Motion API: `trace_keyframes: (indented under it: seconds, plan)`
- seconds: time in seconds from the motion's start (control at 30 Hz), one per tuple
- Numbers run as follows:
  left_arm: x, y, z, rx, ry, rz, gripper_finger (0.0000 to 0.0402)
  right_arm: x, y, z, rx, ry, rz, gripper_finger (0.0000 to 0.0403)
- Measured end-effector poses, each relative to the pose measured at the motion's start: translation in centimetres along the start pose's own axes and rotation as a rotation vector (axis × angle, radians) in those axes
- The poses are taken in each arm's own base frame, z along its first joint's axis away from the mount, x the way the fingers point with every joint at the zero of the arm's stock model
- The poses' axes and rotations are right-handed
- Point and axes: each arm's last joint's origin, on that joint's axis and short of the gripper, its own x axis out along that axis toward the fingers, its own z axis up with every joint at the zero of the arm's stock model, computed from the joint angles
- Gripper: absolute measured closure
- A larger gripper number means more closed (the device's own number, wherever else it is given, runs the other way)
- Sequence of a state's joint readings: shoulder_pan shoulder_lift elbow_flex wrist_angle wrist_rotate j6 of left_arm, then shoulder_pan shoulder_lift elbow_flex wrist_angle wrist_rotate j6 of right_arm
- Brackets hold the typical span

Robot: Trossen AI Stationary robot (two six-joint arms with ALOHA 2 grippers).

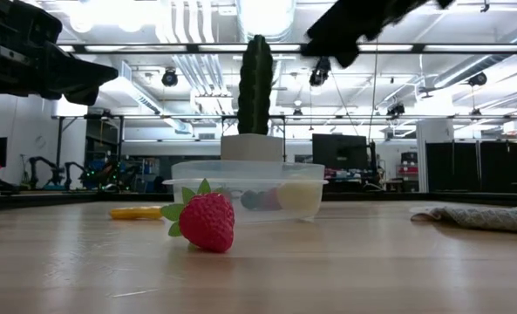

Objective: Pick and placing Produce into tupperware
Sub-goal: Put the red strawberry into the transparent container

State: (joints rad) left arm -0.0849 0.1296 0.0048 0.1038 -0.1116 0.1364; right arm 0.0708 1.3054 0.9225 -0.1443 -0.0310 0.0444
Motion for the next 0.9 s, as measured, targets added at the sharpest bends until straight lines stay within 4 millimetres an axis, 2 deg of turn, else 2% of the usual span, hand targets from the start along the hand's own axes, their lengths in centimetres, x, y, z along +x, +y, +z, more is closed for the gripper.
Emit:
trace_keyframes:
  seconds: [0.1, 0.2, 0.37, 0.5, 0.67, 0.9]
  plan:
    - [0.0, 0.0, 0.0, 0.0, 0.0, 0.0, 0.0402, -2.4, 1.3, -1.6, -0.043, -0.117, 0.044, 0.0216]
    - [0.0, 0.0, 0.0, 0.0, -0.001, 0.0, 0.0402, -3.9, 2.0, -3.9, -0.04, -0.244, 0.089, 0.0216]
    - [0.0, 0.0, 0.2, 0.001, -0.021, 0.004, 0.0402, -4.2, 1.7, -8.4, -0.014, -0.384, 0.094, 0.0216]
    - [0.0, 0.1, 0.9, -0.002, -0.098, 0.016, 0.0402, -4.1, 1.1, -11.0, -0.033, -0.464, -0.026, 0.0216]
    - [-0.1, 0.3, 1.2, 0.065, -0.117, 0.077, 0.0402, -4.2, 0.7, -11.9, -0.088, -0.572, -0.129, 0.0216]
    - [0.4, 0.5, 0.5, 0.15, -0.014, 0.179, 0.0389, -3.7, 0.8, -10.6, -0.132, -0.608, -0.152, 0.0216]
